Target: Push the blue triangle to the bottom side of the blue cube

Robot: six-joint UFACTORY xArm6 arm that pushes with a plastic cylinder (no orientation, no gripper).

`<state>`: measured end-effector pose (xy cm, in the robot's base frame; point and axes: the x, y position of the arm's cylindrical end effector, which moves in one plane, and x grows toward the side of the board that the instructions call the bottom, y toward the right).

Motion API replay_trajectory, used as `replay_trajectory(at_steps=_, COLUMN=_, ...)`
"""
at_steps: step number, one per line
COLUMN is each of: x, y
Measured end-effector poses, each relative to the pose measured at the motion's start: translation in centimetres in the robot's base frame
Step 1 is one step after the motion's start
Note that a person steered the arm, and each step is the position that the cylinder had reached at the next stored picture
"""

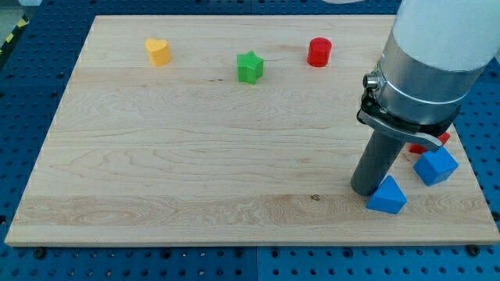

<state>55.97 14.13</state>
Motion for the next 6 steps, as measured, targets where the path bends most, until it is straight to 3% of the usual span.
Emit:
replay_trajectory(at_steps=3, x=1.1, y=0.5)
replay_trajectory(at_steps=4, x=1.3, y=-4.9)
replay_trajectory(at_steps=5, x=3.2, y=-3.6)
replay_trajectory(at_steps=6, x=3.5, y=2.5)
